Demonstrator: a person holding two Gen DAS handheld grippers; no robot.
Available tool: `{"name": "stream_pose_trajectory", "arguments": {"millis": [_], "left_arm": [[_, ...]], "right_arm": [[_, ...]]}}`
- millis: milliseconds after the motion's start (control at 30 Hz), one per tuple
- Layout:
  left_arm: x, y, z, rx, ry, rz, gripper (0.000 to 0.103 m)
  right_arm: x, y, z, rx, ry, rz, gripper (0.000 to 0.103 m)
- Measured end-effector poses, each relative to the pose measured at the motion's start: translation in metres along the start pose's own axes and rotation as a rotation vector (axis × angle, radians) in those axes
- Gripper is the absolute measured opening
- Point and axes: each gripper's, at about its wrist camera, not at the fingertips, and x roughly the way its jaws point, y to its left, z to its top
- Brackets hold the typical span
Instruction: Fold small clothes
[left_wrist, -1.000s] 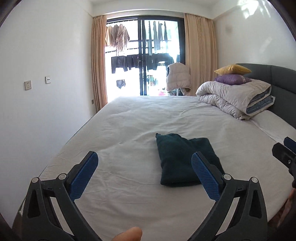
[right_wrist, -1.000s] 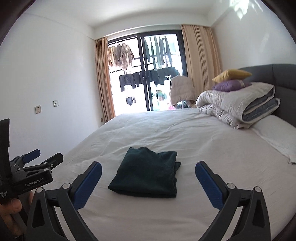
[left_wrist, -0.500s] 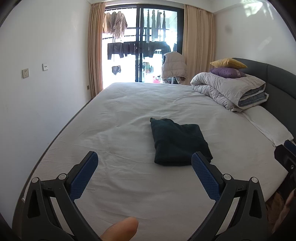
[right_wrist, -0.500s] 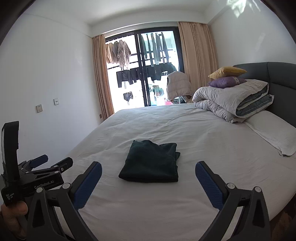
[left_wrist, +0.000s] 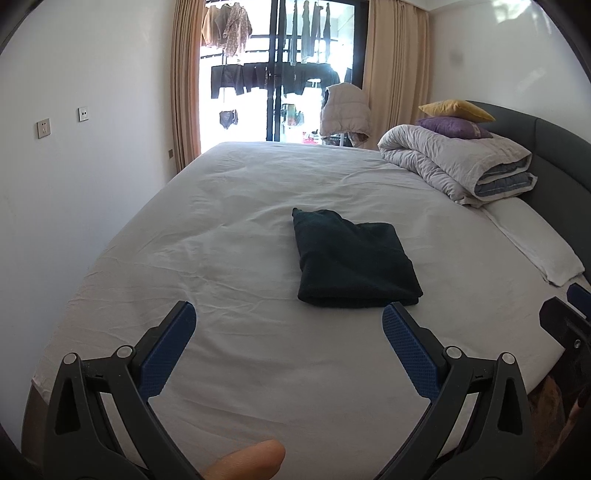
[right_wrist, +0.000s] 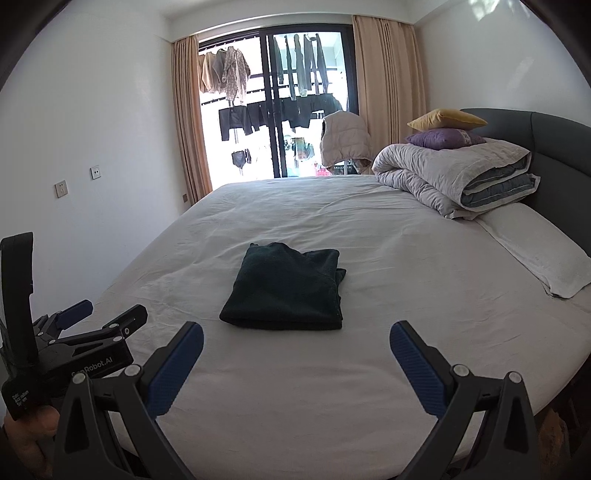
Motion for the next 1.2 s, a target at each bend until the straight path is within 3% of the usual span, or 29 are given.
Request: {"name": "stream_pose_trajectory", "arguments": {"millis": [1200], "left_arm": [[0.025, 0.012, -0.003, -0.006, 0.038, 0.021, 0.103]], "right_arm": [[0.026, -0.003, -0.016, 0.025, 0.095, -0.013, 0.103]]}}
